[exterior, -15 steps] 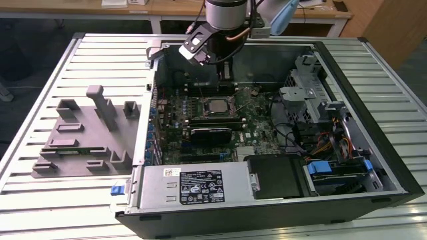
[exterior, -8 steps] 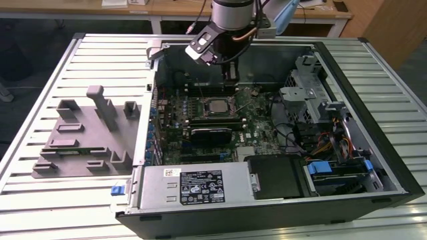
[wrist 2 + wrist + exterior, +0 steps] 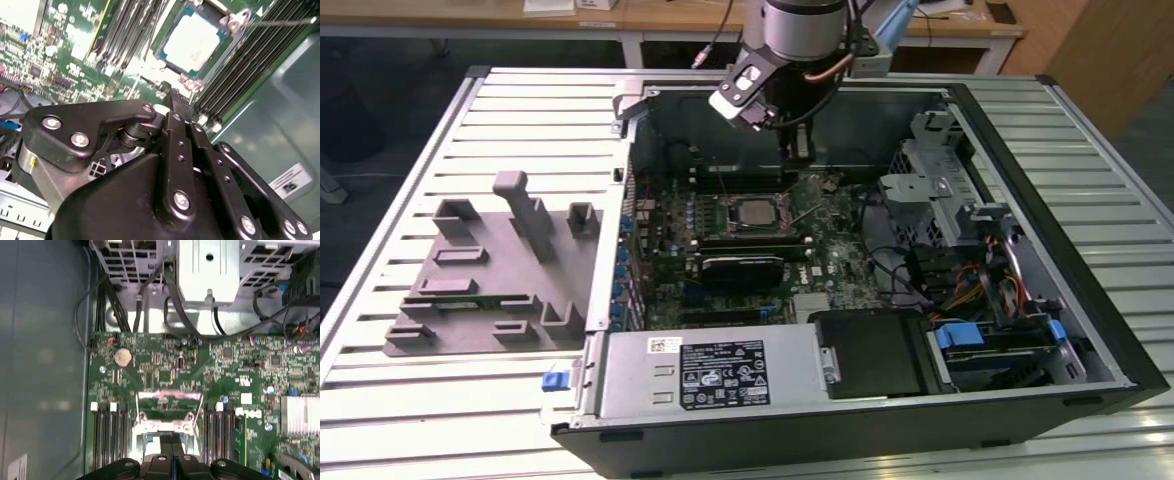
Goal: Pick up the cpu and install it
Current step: 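Close the cpu cover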
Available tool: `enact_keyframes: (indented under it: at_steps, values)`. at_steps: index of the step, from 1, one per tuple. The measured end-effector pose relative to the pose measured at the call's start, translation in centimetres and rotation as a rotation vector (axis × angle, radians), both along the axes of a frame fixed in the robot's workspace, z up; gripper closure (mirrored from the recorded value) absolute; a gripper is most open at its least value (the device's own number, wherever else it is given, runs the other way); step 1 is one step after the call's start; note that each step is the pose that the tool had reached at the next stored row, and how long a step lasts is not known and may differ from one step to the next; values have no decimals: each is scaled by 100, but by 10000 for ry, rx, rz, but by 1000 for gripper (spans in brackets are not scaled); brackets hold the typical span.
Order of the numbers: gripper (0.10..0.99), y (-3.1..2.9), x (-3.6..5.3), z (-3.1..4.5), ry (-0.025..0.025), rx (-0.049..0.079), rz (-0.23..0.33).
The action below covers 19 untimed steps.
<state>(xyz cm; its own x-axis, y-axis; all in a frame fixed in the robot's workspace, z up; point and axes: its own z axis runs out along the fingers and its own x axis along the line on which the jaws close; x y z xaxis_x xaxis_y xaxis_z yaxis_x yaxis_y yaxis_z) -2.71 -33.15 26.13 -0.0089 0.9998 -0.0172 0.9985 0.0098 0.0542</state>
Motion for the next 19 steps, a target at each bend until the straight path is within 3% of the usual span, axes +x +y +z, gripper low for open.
enact_keyframes:
  at_steps: [19]
  values:
    - [980, 5, 540, -3, 0, 1, -44]
